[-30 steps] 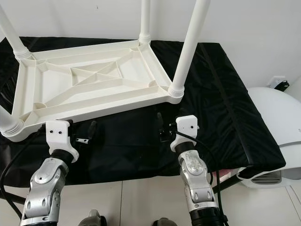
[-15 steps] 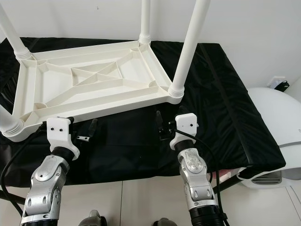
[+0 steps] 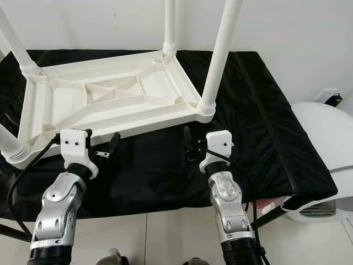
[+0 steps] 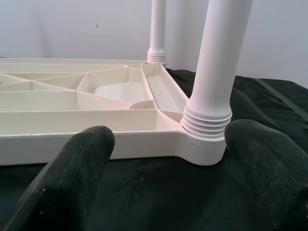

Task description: Building children table

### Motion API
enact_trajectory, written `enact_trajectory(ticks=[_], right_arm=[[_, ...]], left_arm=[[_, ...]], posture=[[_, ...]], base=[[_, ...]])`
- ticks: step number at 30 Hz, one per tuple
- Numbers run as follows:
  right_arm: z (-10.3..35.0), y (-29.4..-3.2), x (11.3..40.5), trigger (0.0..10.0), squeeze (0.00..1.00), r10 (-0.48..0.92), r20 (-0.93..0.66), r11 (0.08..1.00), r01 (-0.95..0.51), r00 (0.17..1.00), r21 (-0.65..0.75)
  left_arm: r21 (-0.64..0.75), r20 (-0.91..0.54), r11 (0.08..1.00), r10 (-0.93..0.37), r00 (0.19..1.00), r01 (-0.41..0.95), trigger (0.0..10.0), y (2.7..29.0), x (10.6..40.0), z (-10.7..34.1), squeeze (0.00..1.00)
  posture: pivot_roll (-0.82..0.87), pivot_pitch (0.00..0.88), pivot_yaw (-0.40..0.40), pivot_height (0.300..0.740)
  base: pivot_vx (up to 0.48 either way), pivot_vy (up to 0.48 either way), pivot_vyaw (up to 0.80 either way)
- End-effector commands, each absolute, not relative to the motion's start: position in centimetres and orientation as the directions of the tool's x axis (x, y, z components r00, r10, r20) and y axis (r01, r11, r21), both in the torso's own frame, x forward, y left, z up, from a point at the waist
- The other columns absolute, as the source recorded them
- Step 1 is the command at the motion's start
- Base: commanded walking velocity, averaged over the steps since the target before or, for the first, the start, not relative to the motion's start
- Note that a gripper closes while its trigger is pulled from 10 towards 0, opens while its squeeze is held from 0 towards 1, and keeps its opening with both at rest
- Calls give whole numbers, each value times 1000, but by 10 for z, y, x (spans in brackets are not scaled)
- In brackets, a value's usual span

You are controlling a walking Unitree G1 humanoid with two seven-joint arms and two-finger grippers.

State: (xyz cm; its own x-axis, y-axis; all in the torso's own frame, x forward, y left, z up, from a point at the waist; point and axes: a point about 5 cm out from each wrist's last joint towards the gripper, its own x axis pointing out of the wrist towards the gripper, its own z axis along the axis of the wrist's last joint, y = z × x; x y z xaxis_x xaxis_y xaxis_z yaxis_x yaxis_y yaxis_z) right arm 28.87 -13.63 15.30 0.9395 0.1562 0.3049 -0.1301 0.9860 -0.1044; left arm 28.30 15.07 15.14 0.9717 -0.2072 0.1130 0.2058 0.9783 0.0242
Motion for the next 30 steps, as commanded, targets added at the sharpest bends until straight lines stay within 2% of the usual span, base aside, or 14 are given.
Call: enact_trajectory(ticks=[1, 12, 30], right_arm=[[151, -137, 288, 10000, 0, 141, 306, 988, -115, 942, -101], [151, -134, 290, 10000, 0, 147, 307, 988, -124, 940, -95], [150, -134, 295, 10000, 0, 170, 301, 984, -146, 938, -101]], left_arm=[[0, 92, 997, -80, 992, 81, 10000, 156, 285, 147, 0], [5, 106, 998, -64, 992, 64, 10000, 159, 286, 150, 0], [13, 76, 1000, 15, 997, -16, 10000, 170, 270, 134, 0]], posture=[[33, 75, 24, 740], [57, 80, 8, 740], [80, 81, -22, 740]], base=[[0, 0, 0], [0, 0, 0], [0, 0, 0]])
